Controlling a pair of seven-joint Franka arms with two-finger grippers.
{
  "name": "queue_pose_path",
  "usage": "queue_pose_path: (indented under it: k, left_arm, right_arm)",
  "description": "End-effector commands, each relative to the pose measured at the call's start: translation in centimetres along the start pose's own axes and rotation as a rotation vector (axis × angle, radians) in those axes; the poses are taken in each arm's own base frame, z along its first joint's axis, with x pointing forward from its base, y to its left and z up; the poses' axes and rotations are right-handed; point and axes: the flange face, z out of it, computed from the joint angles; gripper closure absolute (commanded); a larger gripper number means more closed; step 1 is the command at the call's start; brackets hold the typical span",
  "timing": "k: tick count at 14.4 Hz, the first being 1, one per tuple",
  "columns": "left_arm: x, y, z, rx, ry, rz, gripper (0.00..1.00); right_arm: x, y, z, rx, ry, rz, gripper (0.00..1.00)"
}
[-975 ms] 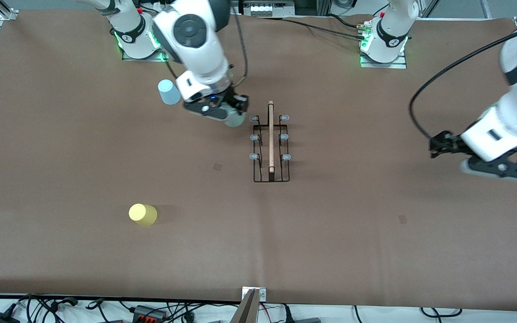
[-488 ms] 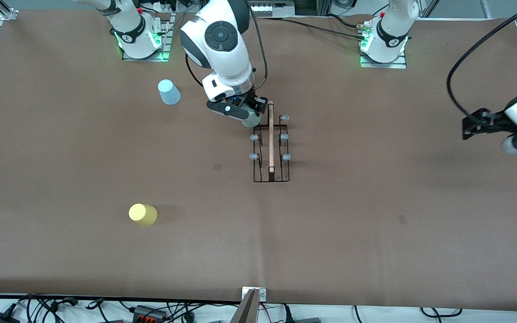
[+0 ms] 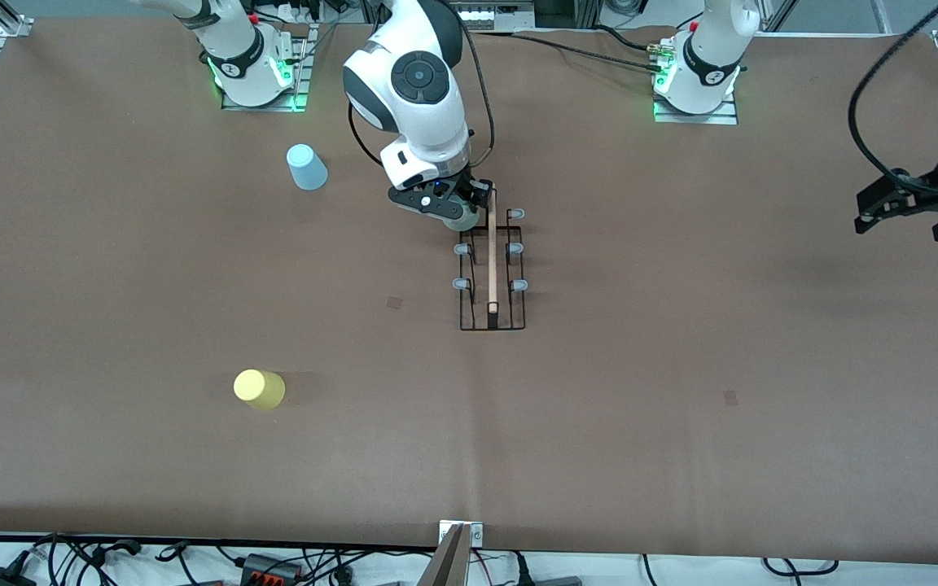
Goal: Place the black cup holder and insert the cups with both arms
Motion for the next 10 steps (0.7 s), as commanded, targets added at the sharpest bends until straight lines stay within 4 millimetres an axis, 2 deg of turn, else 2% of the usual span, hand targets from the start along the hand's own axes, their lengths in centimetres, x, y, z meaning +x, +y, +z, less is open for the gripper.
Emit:
queue_pose_path:
  k: [1,3,6,9,10]
  left_arm:
    - [-1.8,0.4,0.2,-0.014,-0.003,0.041,0.0]
    - [-1.6,0.6,-0.4,-0.021,-0.067,0.049,0.0]
    - [-1.4,0.7,-0.7,-0.025,-0.077,0.056,0.0]
    - [-1.5,0.8,-0.8,-0.029,-0.08,0.042,0.0]
    - [-1.5,0.7,-0.7,-0.032,-0.082,0.054,0.0]
  right_arm:
    - [0.0,-0.8,-0.3,0.01,0.017,0.001,0.0]
    - [0.7,-0.7,-1.7,0.024,0.028,-0.005,0.0]
    - [2.7,0.3,-5.3,0.052,0.054,0.017,0.0]
    - [7.5,4.4,-9.6,0.02,0.063,-0.055,0.0]
    - [9.5,6.6,-11.0,0.003,0.065,-0.091,0.0]
